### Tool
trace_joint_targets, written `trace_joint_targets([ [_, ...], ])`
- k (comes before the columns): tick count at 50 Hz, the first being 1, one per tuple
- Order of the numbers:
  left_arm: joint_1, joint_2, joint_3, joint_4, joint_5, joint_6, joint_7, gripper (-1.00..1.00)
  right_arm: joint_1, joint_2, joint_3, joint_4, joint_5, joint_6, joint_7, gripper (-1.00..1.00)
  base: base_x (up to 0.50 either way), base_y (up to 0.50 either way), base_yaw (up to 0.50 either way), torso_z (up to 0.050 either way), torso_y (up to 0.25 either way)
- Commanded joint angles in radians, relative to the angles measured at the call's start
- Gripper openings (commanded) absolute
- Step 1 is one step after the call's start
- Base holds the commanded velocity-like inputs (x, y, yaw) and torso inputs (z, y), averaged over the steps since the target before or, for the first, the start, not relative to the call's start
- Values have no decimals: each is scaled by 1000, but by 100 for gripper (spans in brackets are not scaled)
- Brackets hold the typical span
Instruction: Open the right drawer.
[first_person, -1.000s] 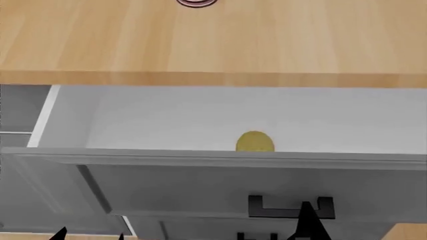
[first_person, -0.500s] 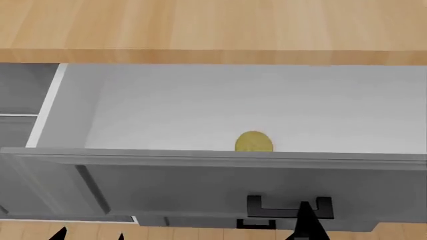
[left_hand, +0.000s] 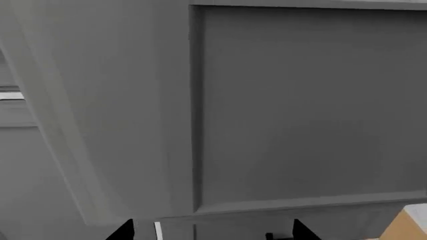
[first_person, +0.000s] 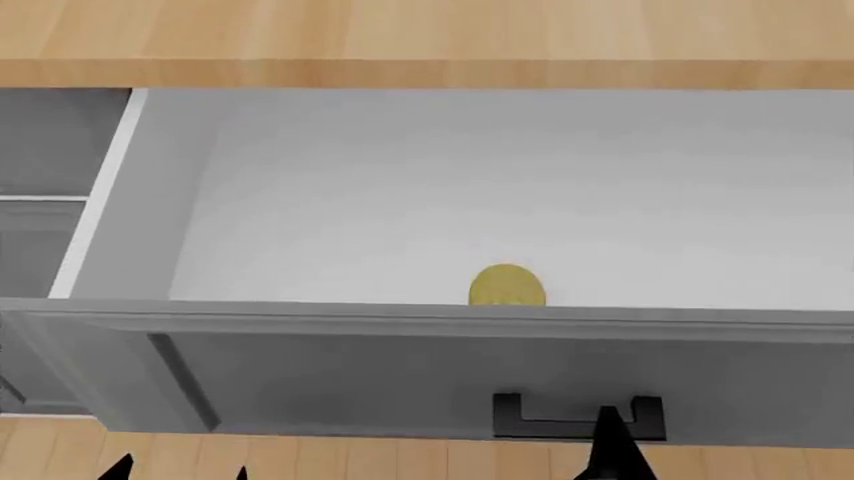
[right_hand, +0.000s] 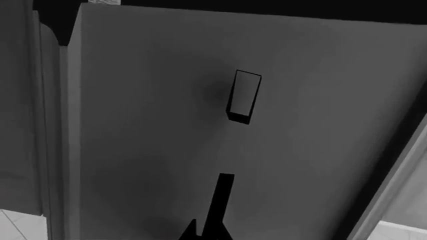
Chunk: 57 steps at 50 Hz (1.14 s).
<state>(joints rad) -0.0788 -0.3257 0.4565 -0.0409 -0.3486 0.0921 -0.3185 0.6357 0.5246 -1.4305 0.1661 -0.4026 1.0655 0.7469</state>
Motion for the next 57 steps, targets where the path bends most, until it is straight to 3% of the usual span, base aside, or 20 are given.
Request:
trace_joint_targets([
  [1,-2,-1,2,-1,-2,0,-2,100,-15,-35,-44,-38,-126,15,34,-100,-137,1,0,0,0],
  [57,-4,-8,13,0,-8,4,-10,100,-19,-30,-41,-53,-148,23,20,-100,-143,1,0,0,0],
])
